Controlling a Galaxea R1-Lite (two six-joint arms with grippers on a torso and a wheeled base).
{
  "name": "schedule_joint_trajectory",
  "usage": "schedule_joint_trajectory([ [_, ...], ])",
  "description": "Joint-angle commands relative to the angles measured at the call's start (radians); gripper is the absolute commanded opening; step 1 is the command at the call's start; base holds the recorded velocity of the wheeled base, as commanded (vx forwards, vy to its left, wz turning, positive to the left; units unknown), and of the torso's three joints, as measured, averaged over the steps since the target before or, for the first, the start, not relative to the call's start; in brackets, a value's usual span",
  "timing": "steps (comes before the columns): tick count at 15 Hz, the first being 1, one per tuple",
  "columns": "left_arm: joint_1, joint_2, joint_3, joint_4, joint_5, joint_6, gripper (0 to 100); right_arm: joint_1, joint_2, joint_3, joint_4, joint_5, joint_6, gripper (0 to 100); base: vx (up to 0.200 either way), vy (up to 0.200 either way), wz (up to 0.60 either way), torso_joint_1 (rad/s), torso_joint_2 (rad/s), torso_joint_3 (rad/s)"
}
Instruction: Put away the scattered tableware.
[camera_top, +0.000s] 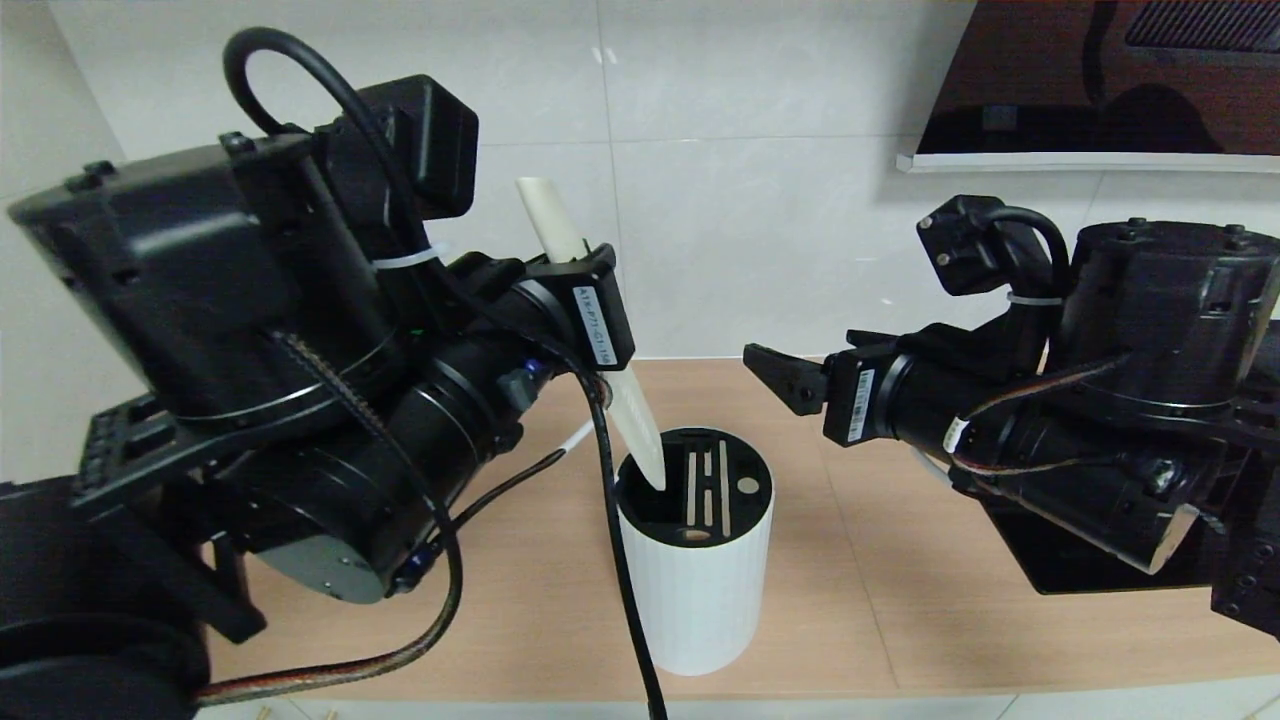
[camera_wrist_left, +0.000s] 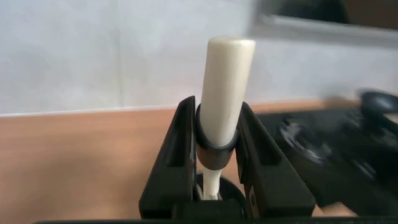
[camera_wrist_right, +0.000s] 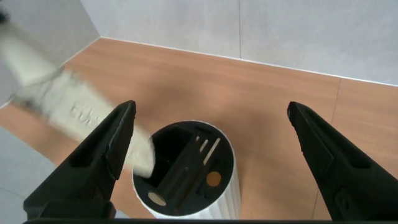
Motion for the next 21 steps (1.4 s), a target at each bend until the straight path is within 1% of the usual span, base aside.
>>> schedule_joint_trajectory([
  [1,-0.001,0.062,0.020,-0.061,0.035,0.039,0,-0.007,0.012,0.000,-0.002,0.000,0.000,100,0.000,0.000,0.00,0.000,0.00,0.000],
  [3,-0.006,0.112,0.028,-0.181,0.063,0.087,0,-0.009,0.011,0.000,-0.002,0.000,0.000,100,0.000,0.000,0.00,0.000,0.00,0.000],
  [4,-0.018,0.134,0.026,-0.226,0.083,0.101,0,-0.009,0.011,0.000,-0.002,0.000,0.000,100,0.000,0.000,0.00,0.000,0.00,0.000],
  [5,-0.025,0.149,0.026,-0.247,0.093,0.105,0,-0.009,0.011,0.000,-0.002,-0.002,0.000,100,0.000,0.000,0.00,0.000,0.00,0.000],
  [9,-0.039,0.154,0.028,-0.246,0.096,0.105,0,-0.009,0.014,0.000,-0.002,-0.003,0.000,100,0.000,0.000,0.00,0.000,0.00,0.000],
  [11,-0.061,0.175,0.029,-0.238,0.106,0.105,0,-0.009,0.015,0.000,-0.002,-0.003,0.000,100,0.000,0.000,0.00,0.000,0.00,0.000],
  [18,-0.061,0.252,0.038,-0.236,0.110,0.097,0,-0.014,0.023,-0.005,-0.004,-0.010,0.000,100,0.000,0.000,0.00,0.000,0.00,0.000],
  [21,-0.061,0.273,0.052,-0.207,0.112,0.093,0,-0.014,0.025,-0.005,-0.004,-0.010,0.000,100,0.000,0.000,0.00,0.000,0.00,0.000],
])
